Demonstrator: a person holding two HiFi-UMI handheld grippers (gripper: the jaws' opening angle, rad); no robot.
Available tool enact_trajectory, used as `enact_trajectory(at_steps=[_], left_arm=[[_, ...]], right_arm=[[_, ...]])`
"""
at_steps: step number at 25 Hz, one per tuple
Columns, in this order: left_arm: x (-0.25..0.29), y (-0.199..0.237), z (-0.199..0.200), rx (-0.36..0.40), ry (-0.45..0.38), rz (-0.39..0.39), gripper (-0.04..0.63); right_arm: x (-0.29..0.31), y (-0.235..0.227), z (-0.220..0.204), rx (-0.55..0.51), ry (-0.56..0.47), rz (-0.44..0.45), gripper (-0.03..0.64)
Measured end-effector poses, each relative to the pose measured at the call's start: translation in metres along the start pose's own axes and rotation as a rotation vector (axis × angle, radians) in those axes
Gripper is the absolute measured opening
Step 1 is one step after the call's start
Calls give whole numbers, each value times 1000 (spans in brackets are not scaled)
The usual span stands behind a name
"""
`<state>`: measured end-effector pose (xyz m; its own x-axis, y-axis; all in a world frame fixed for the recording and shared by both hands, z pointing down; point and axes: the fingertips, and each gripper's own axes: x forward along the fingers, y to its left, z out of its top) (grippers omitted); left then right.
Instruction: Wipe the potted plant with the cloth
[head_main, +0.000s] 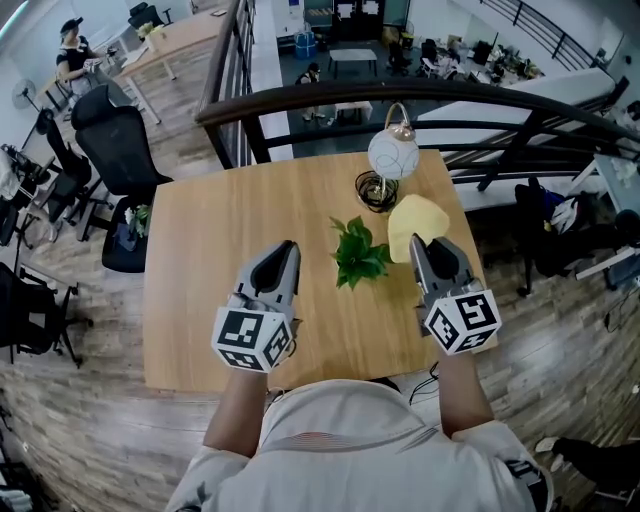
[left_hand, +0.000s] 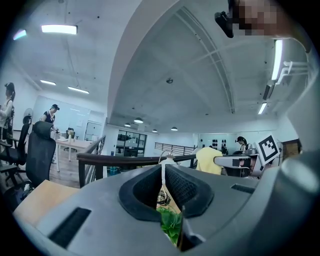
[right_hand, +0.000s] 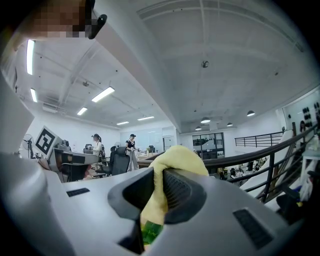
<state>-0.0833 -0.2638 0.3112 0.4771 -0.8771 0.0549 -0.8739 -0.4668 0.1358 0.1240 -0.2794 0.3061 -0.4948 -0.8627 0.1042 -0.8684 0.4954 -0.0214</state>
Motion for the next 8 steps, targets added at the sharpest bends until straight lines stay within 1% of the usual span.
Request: enact_trajectory(at_steps=[8], left_arm=[[-10, -3, -2, -1, 0, -10, 31]], right_arm=[[-6, 4, -3, 4, -4, -15, 94]])
